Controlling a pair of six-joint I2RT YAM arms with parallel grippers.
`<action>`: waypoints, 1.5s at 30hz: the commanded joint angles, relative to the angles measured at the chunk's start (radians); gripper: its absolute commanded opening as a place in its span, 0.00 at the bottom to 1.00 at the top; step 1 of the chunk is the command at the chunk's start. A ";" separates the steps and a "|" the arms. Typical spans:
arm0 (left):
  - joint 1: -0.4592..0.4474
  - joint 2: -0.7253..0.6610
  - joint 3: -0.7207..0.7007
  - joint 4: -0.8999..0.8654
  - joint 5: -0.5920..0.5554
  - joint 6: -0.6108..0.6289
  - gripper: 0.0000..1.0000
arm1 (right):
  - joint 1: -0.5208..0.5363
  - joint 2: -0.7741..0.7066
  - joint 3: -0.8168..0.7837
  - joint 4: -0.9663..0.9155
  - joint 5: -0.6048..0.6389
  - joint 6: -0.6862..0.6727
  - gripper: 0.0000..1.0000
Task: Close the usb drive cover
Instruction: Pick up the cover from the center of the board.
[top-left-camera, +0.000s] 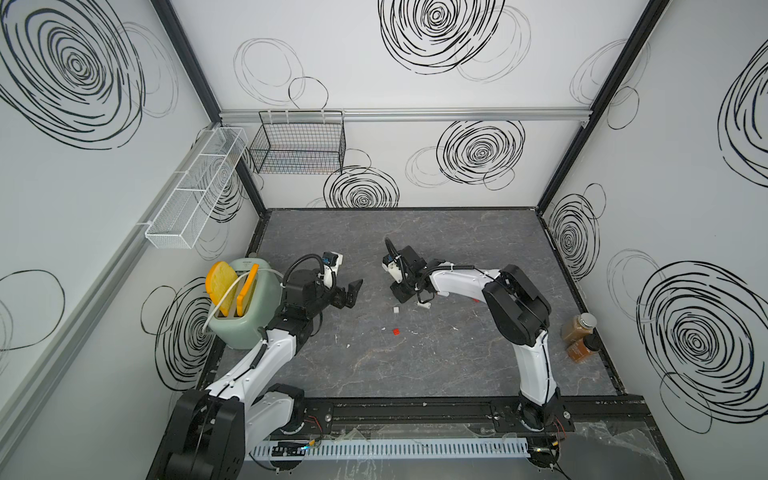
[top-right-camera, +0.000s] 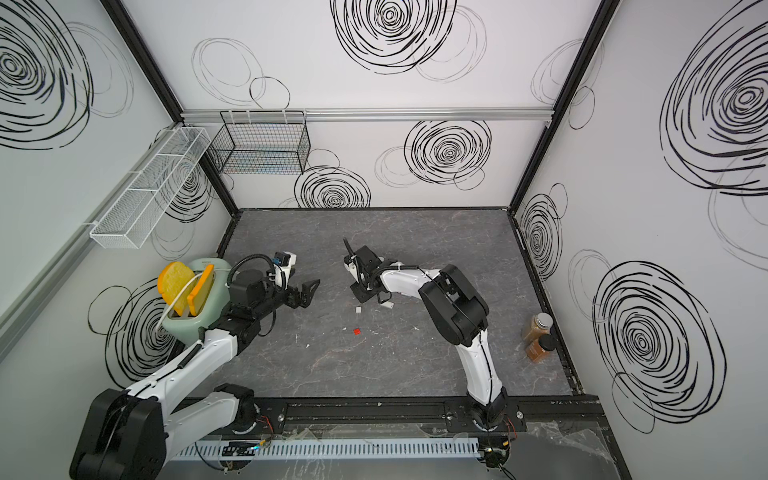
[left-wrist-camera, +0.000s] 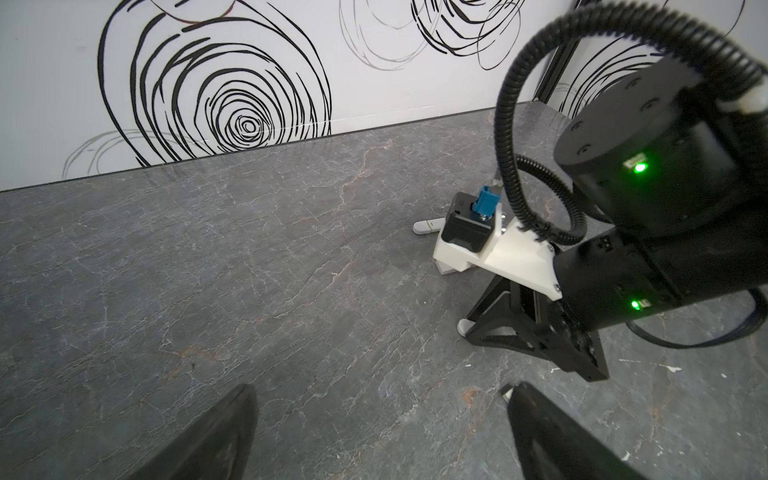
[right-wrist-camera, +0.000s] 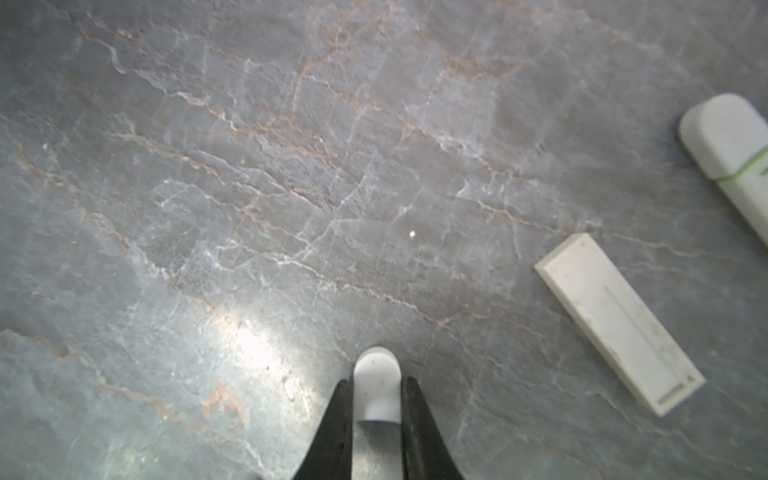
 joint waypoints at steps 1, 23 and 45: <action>-0.016 0.004 0.017 0.028 0.007 0.024 0.98 | -0.003 -0.067 -0.024 -0.062 -0.001 -0.017 0.17; -0.094 0.161 0.152 0.001 0.320 -0.206 0.96 | -0.026 -0.576 -0.596 0.524 -0.128 -0.186 0.06; -0.235 0.251 0.171 0.097 0.431 -0.362 0.72 | 0.027 -0.653 -0.860 1.030 -0.183 -0.381 0.05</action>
